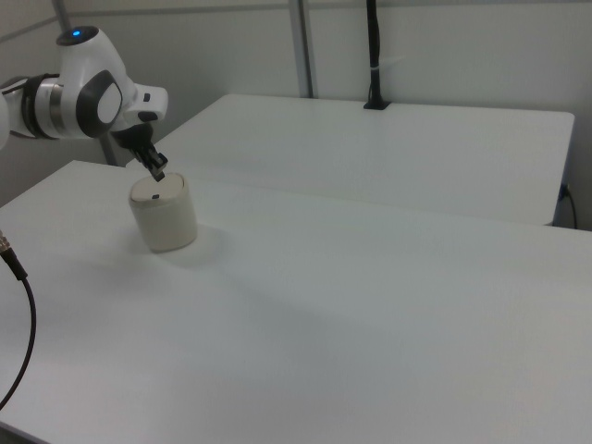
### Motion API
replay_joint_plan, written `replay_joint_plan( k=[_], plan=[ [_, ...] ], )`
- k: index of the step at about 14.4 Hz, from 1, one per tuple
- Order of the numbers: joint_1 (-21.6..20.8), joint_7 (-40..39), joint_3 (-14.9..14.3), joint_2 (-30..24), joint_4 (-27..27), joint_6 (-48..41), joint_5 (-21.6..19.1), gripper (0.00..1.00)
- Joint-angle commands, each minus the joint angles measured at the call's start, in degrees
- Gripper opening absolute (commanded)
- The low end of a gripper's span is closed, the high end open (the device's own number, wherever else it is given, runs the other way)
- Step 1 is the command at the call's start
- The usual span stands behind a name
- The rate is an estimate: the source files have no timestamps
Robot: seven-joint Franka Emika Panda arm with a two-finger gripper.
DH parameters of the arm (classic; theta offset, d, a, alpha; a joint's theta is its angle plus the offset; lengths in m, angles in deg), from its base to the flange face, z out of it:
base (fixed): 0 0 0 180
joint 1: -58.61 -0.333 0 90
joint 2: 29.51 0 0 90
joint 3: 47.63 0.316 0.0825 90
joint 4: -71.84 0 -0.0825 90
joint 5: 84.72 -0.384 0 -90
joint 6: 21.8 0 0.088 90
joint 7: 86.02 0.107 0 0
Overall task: Open the trash bin
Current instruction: 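Move the gripper down over the cream bin's lid button, then press down on the lid button with the gripper fingertips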
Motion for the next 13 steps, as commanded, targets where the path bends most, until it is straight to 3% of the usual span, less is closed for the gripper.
replay_joint_plan(
  k=[1,13],
  plan=[
    [-1.7,3.7,-0.3,1.2,0.3,2.0,1.5,0.0],
    [-2.8,4.2,-0.1,6.3,1.3,4.2,3.5,0.0]
  ],
)
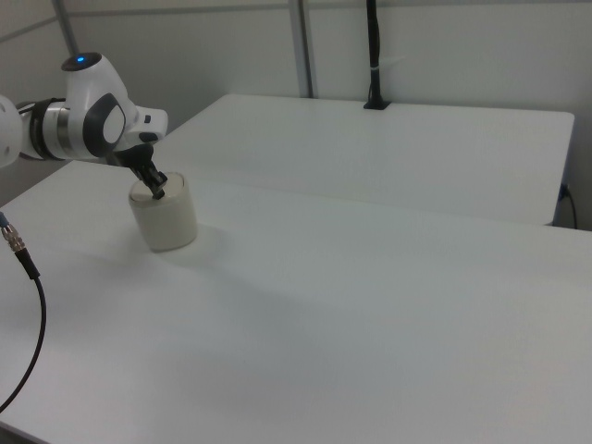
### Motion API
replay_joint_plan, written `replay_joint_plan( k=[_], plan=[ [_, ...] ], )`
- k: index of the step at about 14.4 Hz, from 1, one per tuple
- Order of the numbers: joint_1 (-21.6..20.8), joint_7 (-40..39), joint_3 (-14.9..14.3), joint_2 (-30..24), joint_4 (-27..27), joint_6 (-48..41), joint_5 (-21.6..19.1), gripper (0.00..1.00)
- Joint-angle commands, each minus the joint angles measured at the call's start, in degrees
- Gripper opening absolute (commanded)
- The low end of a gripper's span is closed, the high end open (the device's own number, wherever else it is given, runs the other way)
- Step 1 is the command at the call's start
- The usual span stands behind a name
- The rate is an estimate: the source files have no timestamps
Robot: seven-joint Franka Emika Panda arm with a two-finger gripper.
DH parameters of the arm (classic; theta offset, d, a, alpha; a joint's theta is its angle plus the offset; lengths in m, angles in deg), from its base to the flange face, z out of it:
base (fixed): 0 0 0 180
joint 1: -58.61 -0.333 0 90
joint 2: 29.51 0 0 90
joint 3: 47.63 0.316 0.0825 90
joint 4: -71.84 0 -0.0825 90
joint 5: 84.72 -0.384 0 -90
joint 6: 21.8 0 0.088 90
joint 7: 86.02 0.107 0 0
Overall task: Open the trash bin
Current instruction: 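Press down on the lid button with the gripper fingertips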
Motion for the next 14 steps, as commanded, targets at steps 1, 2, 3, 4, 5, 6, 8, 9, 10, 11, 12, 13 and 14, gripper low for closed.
replay_joint_plan(
  k=[1,2,3,4,5,6,8,9,10,11,12,13,14],
  plan=[
    [-1.0,1.8,-0.1,1.4,0.8,1.2,2.1,0.0],
    [-1.2,1.8,-0.1,2.0,0.8,1.2,2.4,0.0],
    [-1.2,1.8,-0.1,2.3,0.8,1.2,3.3,0.0],
    [-1.2,1.8,0.1,2.7,0.8,1.2,4.4,0.0],
    [-1.1,1.8,0.7,3.2,0.8,1.2,5.4,0.0],
    [-1.0,1.8,1.2,3.3,0.8,1.2,5.6,0.0],
    [-0.5,1.8,1.3,2.6,0.9,1.0,4.8,0.0],
    [-0.3,1.7,1.3,1.8,1.6,0.7,4.4,0.0],
    [0.1,1.8,1.4,0.6,2.1,0.4,4.4,0.0],
    [0.3,1.8,1.4,-0.4,2.2,-0.1,4.4,0.0],
    [0.7,1.7,1.4,-1.8,2.3,-1.7,4.3,0.0],
    [1.5,1.7,1.4,-3.3,2.4,-3.9,3.9,0.0],
    [2.2,1.5,1.4,-4.8,2.4,-6.2,2.9,0.0]
  ],
)
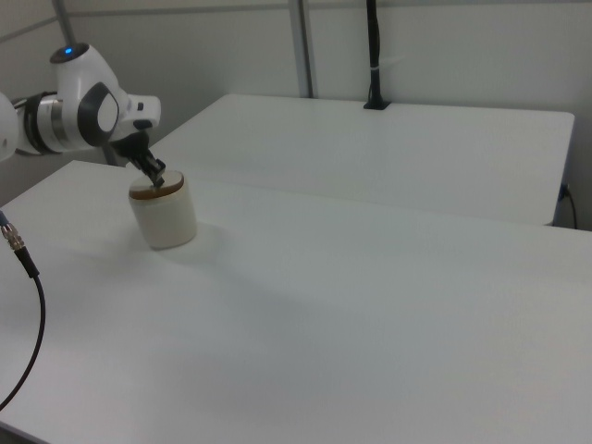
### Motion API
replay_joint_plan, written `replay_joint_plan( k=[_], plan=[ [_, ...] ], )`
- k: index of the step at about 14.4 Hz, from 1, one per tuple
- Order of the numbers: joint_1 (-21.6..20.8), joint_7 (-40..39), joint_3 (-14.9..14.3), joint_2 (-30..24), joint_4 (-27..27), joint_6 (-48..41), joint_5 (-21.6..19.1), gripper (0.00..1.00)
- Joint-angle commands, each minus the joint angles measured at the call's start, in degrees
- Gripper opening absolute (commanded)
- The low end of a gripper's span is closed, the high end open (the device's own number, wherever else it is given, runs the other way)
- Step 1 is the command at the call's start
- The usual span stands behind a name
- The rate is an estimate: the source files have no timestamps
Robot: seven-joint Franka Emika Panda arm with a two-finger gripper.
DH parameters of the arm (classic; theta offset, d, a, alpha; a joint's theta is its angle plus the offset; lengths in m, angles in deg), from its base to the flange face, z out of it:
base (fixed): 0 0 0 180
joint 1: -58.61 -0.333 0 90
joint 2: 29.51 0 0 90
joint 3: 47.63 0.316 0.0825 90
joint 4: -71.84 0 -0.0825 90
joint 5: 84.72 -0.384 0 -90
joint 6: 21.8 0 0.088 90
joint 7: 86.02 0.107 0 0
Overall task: Open the trash bin
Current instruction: 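Press down on the lid button with the gripper fingertips, then lift the gripper up away from the opened lid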
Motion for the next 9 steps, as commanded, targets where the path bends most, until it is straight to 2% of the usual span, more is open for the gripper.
replay_joint_plan(
  k=[1,2,3,4,5,6,9],
  plan=[
    [2.9,0.6,0.9,-6.5,-0.5,-7.7,-2.2,0.03],
    [3.5,0.6,0.9,-8.0,-0.5,-9.6,-3.0,0.07],
    [3.8,0.5,0.8,-9.4,-0.5,-11.7,-3.3,0.14],
    [4.0,0.5,0.8,-10.6,-0.5,-13.7,-3.4,0.33],
    [4.8,0.3,0.8,-11.9,-0.5,-16.2,-3.5,0.57],
    [6.0,-1.3,0.7,-13.5,-0.5,-20.2,-4.0,0.74],
    [7.9,-9.6,0.2,-17.3,-0.5,-27.5,-6.7,0.93]
  ],
)
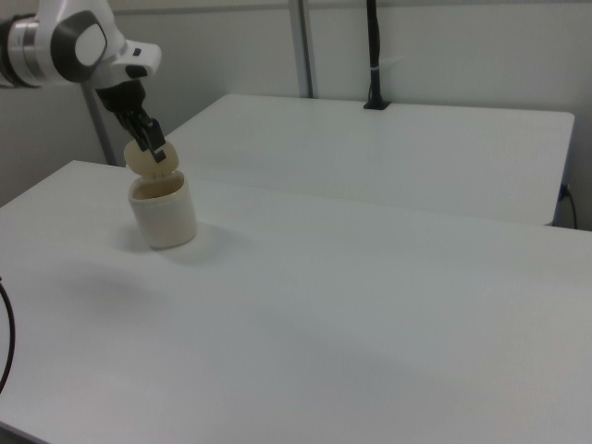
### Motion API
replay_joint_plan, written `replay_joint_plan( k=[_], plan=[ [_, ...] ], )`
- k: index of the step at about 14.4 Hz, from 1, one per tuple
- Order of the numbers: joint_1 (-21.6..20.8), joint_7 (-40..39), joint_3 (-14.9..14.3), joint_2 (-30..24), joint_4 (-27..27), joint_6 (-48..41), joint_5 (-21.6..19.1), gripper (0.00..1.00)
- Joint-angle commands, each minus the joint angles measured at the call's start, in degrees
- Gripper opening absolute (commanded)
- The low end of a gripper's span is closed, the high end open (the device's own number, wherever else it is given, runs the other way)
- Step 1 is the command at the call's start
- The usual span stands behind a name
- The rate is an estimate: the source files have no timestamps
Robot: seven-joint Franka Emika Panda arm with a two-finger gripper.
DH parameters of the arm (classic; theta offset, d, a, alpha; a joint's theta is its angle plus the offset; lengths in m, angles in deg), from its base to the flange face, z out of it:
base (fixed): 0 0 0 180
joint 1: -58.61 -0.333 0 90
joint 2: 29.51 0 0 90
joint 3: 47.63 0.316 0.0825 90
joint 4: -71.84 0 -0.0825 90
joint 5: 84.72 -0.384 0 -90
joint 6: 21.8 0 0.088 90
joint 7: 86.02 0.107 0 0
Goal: Open the trash bin
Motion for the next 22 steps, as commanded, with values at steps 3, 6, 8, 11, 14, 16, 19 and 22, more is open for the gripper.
replay_joint_plan(
  k=[3,6,8,11,14,16,19,22],
  plan=[
    [6.6,-14.4,0.1,-9.1,-2.5,-13.5,-5.9,1.0],
    [8.8,-18.9,0.1,-10.9,-4.0,-16.3,-6.6,1.0],
    [9.8,-23.1,0.1,-12.5,-5.7,-18.1,-6.6,1.0],
    [11.6,-27.7,0.3,-13.4,-5.6,-20.4,-6.6,1.0],
    [11.8,-28.3,0.2,-12.8,-5.4,-19.8,-6.4,1.0],
    [12.7,-31.6,0.0,-12.8,-5.3,-19.2,-6.1,1.0],
    [13.0,-34.4,-0.1,-12.3,-5.2,-17.3,-5.9,1.0],
    [12.9,-33.6,-0.1,-11.7,-5.0,-16.3,-5.6,1.0]
  ],
)
